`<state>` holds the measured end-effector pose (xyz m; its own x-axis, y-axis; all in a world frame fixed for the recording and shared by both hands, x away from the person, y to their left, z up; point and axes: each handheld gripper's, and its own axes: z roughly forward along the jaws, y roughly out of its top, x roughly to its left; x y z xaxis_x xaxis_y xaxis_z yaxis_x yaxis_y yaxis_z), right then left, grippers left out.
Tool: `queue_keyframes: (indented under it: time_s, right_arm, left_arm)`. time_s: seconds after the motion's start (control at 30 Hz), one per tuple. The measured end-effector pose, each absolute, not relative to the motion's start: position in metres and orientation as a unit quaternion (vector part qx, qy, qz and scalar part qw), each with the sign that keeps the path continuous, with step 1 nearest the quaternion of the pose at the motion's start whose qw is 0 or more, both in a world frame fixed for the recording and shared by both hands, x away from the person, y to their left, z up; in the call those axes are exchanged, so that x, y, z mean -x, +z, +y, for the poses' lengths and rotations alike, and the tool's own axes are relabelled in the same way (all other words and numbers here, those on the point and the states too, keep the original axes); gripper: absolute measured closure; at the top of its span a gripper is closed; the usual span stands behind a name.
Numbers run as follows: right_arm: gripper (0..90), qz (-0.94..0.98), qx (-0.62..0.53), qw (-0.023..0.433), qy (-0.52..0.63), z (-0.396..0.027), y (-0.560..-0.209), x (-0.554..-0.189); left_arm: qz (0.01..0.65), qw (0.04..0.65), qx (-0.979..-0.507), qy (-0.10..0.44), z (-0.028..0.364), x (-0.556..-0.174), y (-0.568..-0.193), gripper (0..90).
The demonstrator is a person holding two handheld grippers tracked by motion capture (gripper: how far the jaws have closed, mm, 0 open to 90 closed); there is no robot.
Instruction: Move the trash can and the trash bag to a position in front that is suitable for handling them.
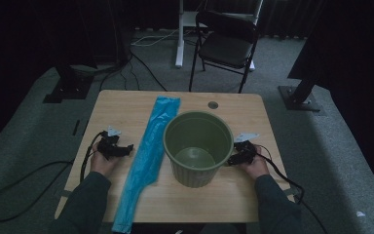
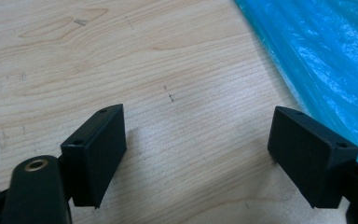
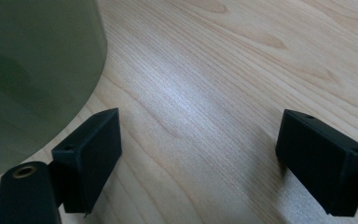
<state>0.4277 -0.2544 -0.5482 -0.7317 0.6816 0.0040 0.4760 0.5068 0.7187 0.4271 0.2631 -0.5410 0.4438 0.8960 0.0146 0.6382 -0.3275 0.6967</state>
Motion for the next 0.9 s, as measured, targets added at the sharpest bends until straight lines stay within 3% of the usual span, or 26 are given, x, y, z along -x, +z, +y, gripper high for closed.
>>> queue_keyframes:
  time_s: [0.07,0.17,0.37,0.5,0.9]
  right_arm:
    - [14.5,0.857,-0.34,0.141,0.362,-0.254,-0.548,-0.428]
    - [23.4,0.857,-0.345,0.141,0.357,-0.254,-0.545,-0.426]
    - [35.2,0.856,-0.356,0.142,0.346,-0.255,-0.541,-0.425]
    - [43.1,0.86,-0.358,0.138,0.337,-0.254,-0.538,-0.425]
    - [56.6,0.851,-0.377,0.125,0.343,-0.254,-0.528,-0.423]
  left_arm:
    - [0.487,0.314,-0.789,0.204,0.264,-0.427,-0.54,22.9]
    - [0.494,0.309,-0.787,0.202,0.268,-0.427,-0.537,36.3]
    - [0.499,0.294,-0.792,0.192,0.266,-0.43,-0.533,39.2]
    - [0.498,0.299,-0.794,0.18,0.266,-0.429,-0.531,51.4]
    - [0.432,0.359,-0.808,0.179,0.243,-0.415,-0.507,53.7]
